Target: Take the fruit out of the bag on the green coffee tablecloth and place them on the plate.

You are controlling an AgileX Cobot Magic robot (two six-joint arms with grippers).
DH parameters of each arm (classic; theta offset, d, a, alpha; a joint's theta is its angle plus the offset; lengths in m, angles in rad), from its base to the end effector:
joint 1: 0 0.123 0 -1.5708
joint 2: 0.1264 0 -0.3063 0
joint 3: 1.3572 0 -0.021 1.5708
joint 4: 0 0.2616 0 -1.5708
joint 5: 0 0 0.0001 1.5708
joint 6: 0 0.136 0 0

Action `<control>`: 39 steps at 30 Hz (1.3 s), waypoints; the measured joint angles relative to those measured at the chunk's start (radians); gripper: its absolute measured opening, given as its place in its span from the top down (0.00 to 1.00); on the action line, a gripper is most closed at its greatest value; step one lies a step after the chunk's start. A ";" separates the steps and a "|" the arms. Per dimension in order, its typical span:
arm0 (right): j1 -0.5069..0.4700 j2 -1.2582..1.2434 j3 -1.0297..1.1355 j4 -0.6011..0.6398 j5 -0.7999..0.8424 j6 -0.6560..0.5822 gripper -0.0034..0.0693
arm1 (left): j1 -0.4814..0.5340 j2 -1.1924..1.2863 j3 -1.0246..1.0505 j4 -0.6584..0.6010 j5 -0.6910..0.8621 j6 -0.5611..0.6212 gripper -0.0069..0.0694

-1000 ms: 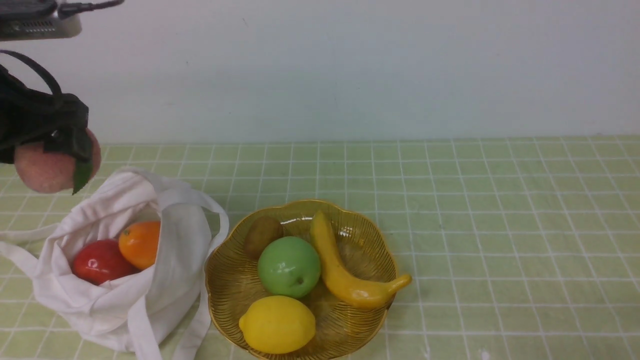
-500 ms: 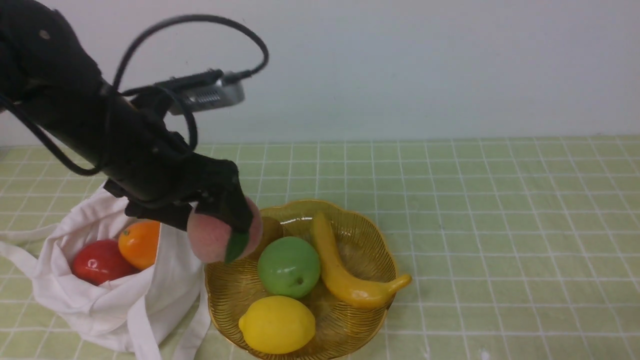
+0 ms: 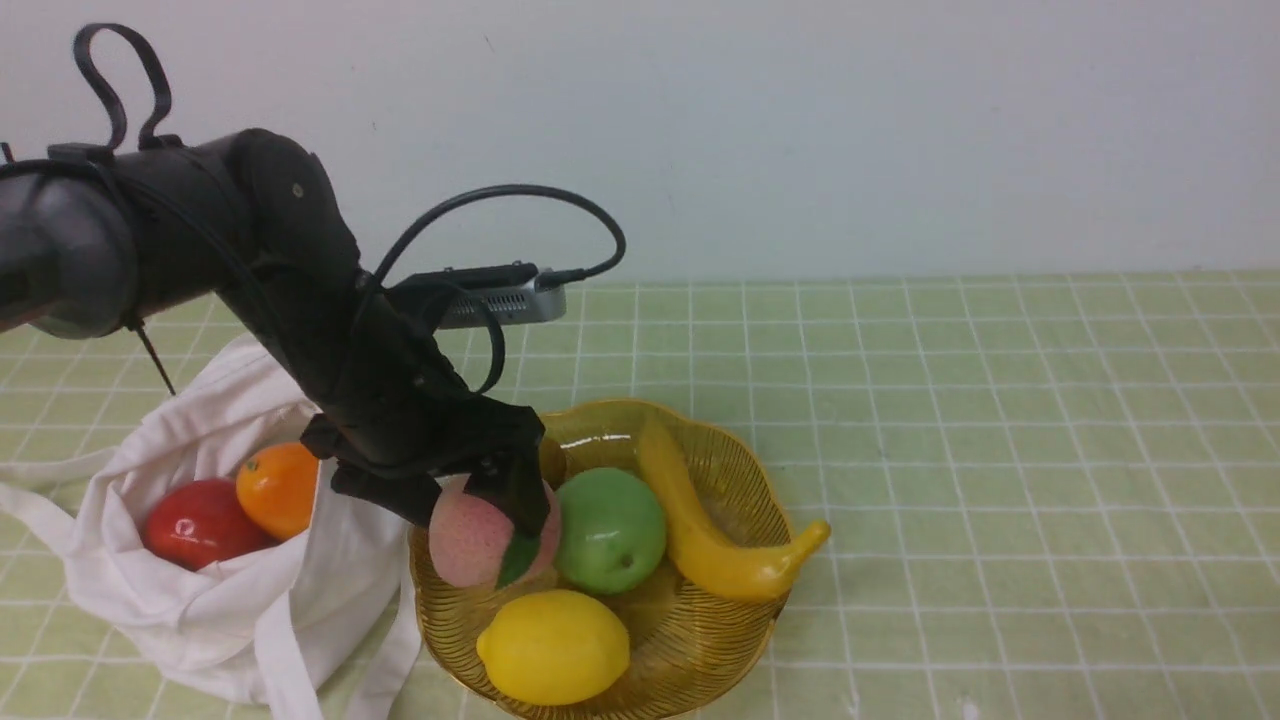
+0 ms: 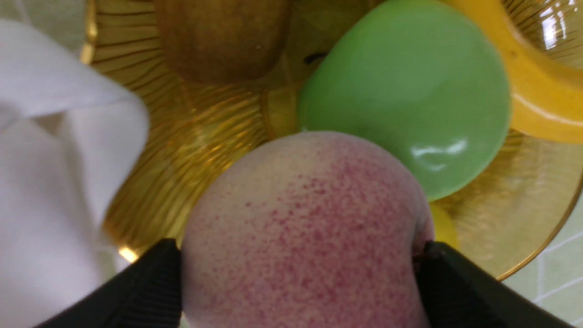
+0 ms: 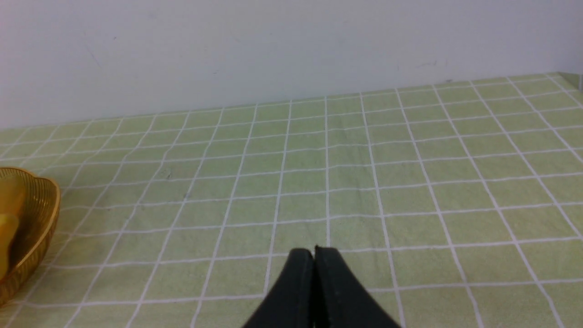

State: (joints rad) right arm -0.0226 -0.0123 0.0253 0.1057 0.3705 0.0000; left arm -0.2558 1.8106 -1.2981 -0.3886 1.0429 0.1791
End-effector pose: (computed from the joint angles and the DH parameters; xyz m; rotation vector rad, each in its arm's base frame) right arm 0.0851 0.0033 0.1587 0.0866 1.8639 0.0882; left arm 0.3506 -0.1377 0.1929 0.3819 2.9835 -0.5300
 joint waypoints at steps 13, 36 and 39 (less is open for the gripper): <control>0.000 0.000 0.000 0.000 0.000 0.000 0.97 | -0.076 0.024 0.000 -0.019 -0.109 -0.001 0.13; 0.000 0.000 0.000 0.000 0.000 0.000 0.97 | -0.076 0.025 -0.156 0.053 -0.023 -0.012 0.01; 0.000 0.000 0.000 0.000 0.000 0.000 0.97 | -0.076 0.025 -0.162 0.065 0.000 -0.012 0.01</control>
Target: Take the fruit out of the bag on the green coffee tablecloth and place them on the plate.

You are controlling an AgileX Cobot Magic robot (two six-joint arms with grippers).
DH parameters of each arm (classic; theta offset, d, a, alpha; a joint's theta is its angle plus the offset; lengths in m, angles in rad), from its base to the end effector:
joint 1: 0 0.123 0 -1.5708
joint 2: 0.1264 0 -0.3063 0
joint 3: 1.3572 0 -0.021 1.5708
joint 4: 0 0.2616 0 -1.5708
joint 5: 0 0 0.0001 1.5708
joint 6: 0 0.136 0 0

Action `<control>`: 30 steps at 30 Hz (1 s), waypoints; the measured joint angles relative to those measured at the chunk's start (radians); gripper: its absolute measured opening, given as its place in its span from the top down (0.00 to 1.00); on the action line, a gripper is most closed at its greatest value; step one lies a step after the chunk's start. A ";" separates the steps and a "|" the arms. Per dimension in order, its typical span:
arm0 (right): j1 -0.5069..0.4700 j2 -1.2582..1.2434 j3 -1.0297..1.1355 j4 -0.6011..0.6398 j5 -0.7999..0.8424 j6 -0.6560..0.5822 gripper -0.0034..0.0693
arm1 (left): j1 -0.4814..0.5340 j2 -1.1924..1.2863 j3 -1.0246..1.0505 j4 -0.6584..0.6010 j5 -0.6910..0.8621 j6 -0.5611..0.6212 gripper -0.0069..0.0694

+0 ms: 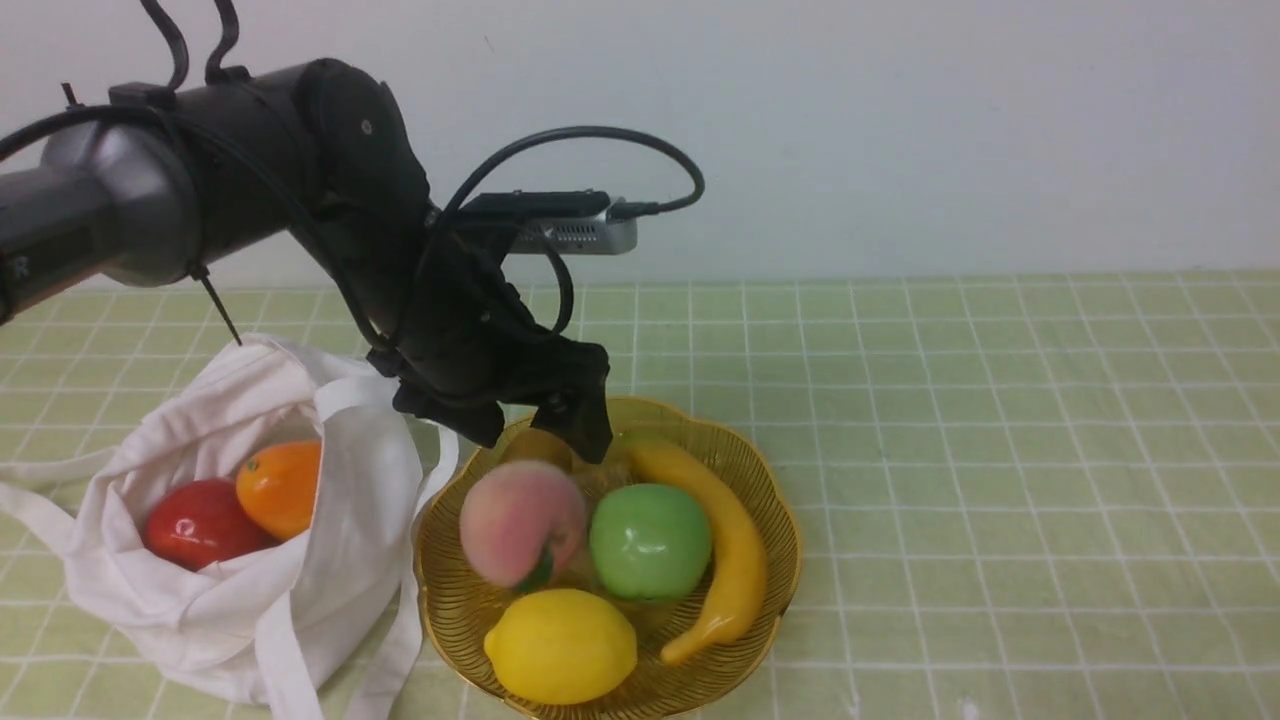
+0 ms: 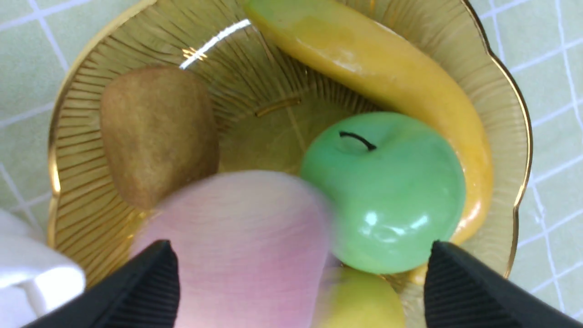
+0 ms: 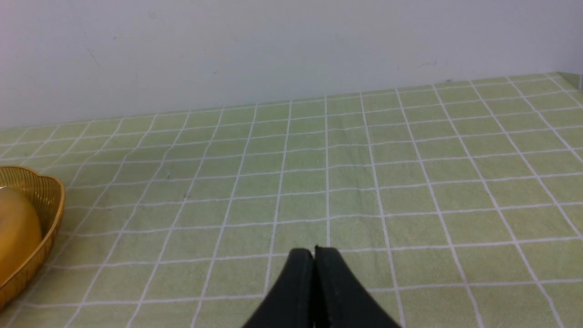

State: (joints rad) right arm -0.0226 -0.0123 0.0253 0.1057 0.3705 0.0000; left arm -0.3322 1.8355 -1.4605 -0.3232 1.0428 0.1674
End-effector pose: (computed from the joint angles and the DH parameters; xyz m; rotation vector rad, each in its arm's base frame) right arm 0.0851 0.0033 0.1587 0.0866 1.8639 0.0882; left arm 0.3731 -0.1682 0.2258 0.5315 2.8439 -0.4624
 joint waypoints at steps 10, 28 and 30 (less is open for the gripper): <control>0.000 0.000 0.000 0.000 0.000 0.000 0.97 | 0.000 0.000 -0.102 0.027 0.127 0.000 0.02; 0.000 0.000 0.000 0.000 0.000 0.000 0.97 | 0.000 -0.286 -0.067 0.110 0.188 -0.008 0.92; 0.000 0.000 0.000 0.000 0.000 0.000 0.97 | 0.000 -0.371 0.010 0.110 0.188 -0.007 0.92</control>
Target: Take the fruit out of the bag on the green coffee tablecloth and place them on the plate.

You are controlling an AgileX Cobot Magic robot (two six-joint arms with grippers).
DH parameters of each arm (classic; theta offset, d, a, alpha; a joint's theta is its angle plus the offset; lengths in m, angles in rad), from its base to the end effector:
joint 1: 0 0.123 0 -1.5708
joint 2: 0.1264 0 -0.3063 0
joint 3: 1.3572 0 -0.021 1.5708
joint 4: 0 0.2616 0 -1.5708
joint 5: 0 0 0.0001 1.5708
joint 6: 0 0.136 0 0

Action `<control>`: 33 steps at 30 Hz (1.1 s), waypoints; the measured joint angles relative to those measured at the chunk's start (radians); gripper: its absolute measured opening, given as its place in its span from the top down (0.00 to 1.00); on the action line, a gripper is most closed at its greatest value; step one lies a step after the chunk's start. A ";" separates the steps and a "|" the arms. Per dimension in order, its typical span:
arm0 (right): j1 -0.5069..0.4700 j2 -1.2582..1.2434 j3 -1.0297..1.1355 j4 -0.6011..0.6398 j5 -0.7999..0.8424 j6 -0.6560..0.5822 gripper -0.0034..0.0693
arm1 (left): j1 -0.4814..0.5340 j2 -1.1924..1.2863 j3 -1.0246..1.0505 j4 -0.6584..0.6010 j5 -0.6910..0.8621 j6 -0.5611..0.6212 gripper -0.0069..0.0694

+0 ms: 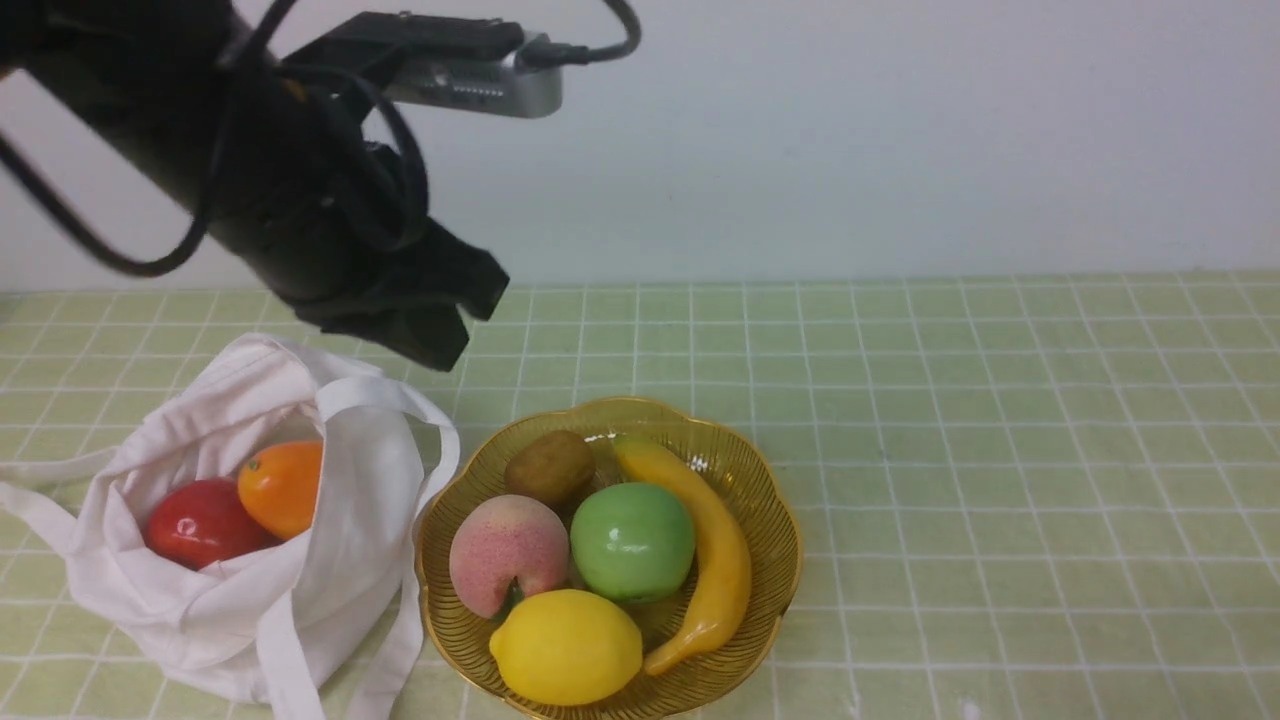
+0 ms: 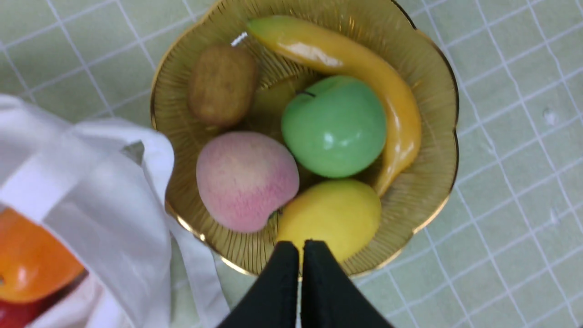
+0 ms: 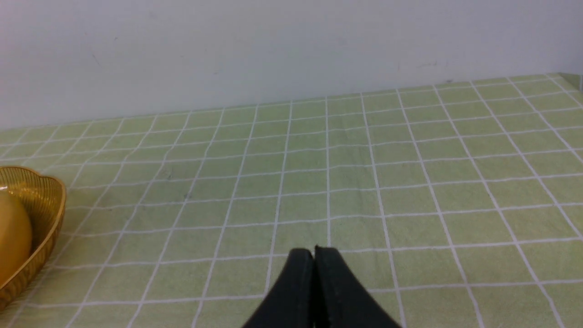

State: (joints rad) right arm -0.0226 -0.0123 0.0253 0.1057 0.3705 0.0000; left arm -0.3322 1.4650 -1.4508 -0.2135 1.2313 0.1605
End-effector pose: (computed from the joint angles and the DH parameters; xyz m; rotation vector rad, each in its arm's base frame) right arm 0.0851 0.0033 0.1587 0.0866 1.8639 0.0882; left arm 0.2935 -0.1300 0.3475 0.6272 2.6569 -0.3441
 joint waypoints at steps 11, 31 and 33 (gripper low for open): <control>0.000 0.000 0.000 0.000 0.000 0.000 0.97 | 0.000 -0.595 0.634 -0.003 -0.501 0.017 0.92; 0.000 0.000 0.000 0.000 0.000 0.000 0.97 | 0.000 -1.231 1.241 -0.065 -1.122 -0.039 0.92; 0.000 0.000 0.000 0.000 0.000 0.000 0.97 | 0.000 -1.231 1.241 -0.065 -1.122 -0.039 0.92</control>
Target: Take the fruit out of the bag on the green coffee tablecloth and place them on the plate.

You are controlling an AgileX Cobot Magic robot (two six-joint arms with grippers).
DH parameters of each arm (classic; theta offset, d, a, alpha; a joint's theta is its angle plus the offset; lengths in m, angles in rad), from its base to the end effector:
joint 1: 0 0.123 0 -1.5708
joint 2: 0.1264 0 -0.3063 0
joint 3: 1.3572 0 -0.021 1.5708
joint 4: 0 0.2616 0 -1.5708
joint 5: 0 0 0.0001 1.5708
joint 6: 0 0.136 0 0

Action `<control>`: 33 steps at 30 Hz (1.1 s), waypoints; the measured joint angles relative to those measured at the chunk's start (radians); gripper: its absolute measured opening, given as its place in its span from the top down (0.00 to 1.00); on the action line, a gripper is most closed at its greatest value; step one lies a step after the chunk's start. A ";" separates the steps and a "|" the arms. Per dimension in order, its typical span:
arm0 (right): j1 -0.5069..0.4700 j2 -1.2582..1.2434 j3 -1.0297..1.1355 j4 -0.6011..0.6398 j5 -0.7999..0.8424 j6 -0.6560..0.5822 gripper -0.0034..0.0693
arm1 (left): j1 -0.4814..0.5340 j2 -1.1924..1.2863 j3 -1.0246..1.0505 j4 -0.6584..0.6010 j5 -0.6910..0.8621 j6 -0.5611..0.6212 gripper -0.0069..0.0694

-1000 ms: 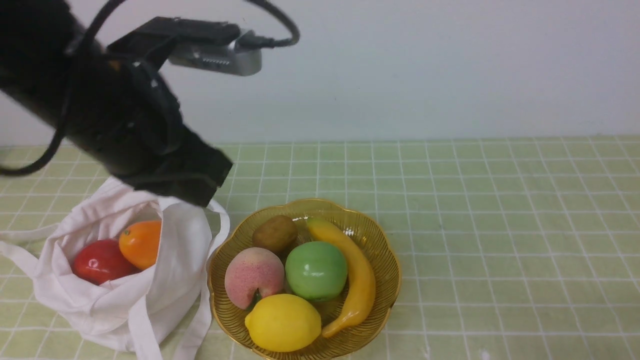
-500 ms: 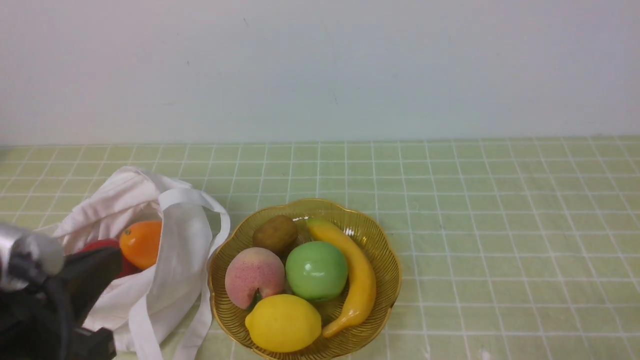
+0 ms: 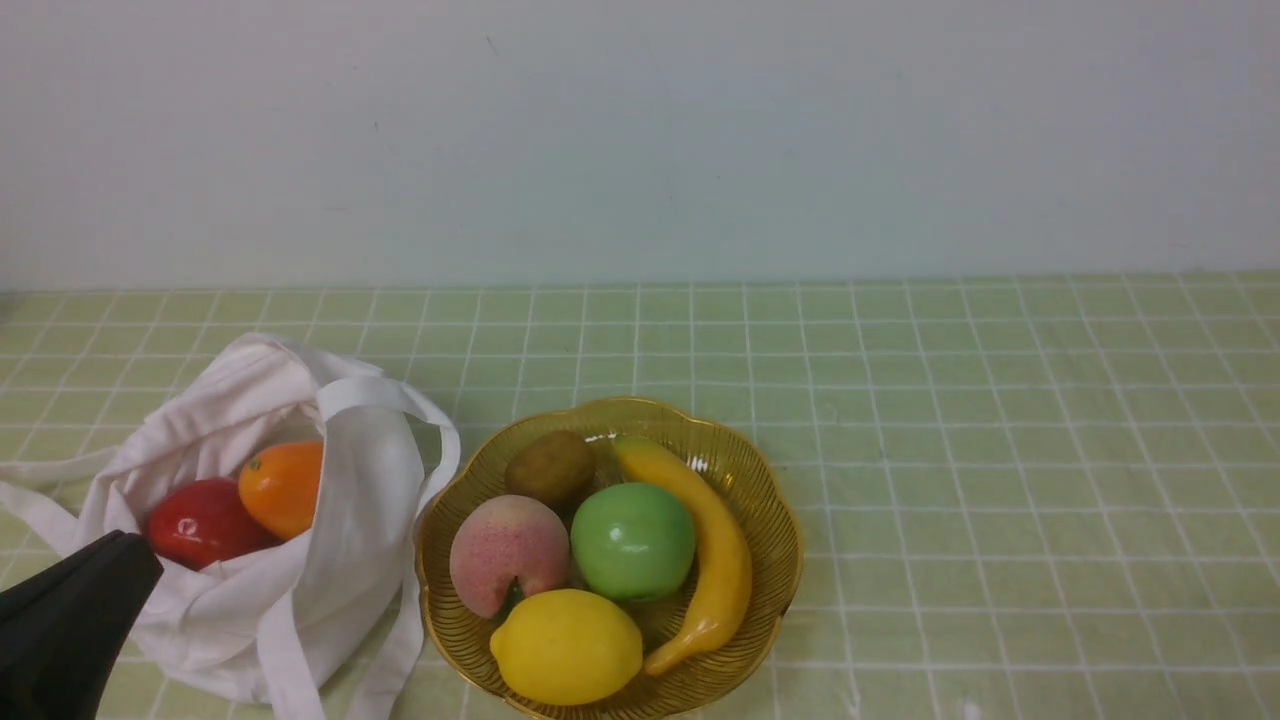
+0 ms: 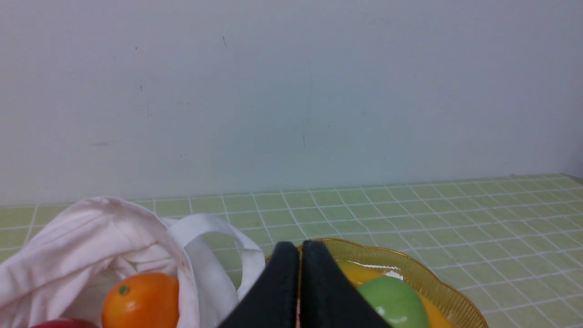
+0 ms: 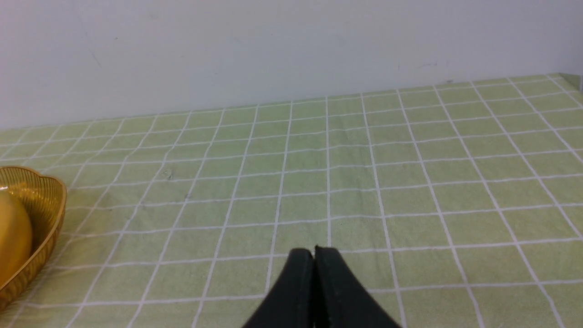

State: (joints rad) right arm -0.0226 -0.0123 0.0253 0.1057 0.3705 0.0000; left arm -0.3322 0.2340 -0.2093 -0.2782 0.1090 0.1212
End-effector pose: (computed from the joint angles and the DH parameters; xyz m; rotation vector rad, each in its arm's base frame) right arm 0.0851 0.0033 0.1587 0.0866 1.8639 0.0882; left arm 0.1017 -0.0394 0.2625 0.1669 1.6193 -0.4002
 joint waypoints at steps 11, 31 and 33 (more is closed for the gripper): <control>0.000 0.000 0.000 0.000 0.000 0.000 0.97 | 0.001 -0.005 0.035 0.021 0.015 0.014 0.92; 0.000 0.000 0.000 0.000 0.000 0.000 0.97 | 0.364 -0.244 0.238 0.227 0.229 -0.097 0.92; 0.000 0.000 0.000 0.000 0.000 0.000 0.97 | 0.364 -0.244 0.238 0.230 0.242 -0.097 0.92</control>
State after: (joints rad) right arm -0.0226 -0.0123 0.0253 0.1057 0.3705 0.0000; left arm 0.0314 -0.0102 0.0282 -0.0487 0.3508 0.0241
